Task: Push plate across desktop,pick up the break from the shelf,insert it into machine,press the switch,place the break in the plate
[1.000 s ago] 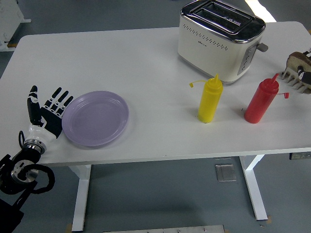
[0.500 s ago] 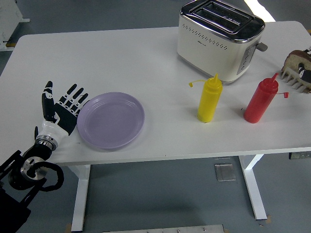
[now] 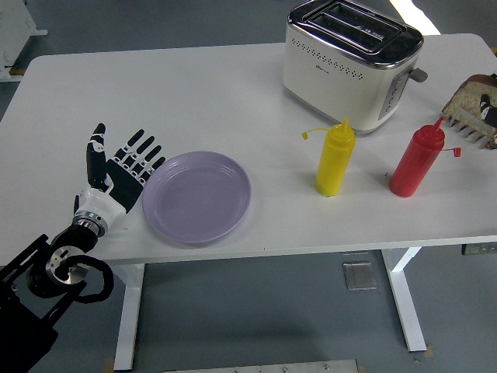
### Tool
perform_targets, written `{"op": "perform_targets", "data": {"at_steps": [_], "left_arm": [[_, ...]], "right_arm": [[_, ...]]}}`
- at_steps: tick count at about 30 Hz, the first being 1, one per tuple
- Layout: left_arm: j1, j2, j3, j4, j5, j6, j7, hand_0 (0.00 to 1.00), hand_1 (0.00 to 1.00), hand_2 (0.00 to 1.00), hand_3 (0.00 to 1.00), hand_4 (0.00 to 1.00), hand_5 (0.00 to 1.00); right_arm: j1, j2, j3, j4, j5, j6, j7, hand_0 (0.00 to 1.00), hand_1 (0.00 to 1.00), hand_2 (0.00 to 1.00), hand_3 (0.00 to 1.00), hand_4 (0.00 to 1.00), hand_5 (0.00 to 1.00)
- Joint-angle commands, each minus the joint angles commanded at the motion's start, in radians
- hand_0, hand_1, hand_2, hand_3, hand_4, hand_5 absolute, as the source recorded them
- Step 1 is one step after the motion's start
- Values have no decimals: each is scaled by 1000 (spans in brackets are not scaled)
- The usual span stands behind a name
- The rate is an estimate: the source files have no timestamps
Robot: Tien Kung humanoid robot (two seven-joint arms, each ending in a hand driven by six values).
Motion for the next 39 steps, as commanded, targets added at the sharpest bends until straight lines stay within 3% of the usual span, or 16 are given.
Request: {"op": "perform_targets", "data": {"at_steps": [13, 29, 30, 39], "left_arm": [[-26, -6, 57, -3, -18, 1, 1, 846, 776, 720, 718, 801, 998], [-44, -9, 85, -8, -32, 2, 1, 846, 776, 720, 719, 799, 998], [-46, -9, 87, -8, -33, 1, 1, 846, 776, 720, 719, 798, 998], [-65, -10, 103, -10, -42, 2, 3, 846, 776, 720, 719, 799, 998]], "right_arm": [[-9, -5, 16, 32, 1, -7, -10, 343, 506, 486, 537, 495, 27], [-29, -36, 60, 198, 52, 19, -57, 298, 459, 479, 528, 467, 3], [-30, -38, 63, 206, 51, 22, -60, 274, 401, 465, 519, 467, 2], [-27, -59, 79, 287, 57, 55, -84, 256, 365, 455, 512, 463, 2]]}}
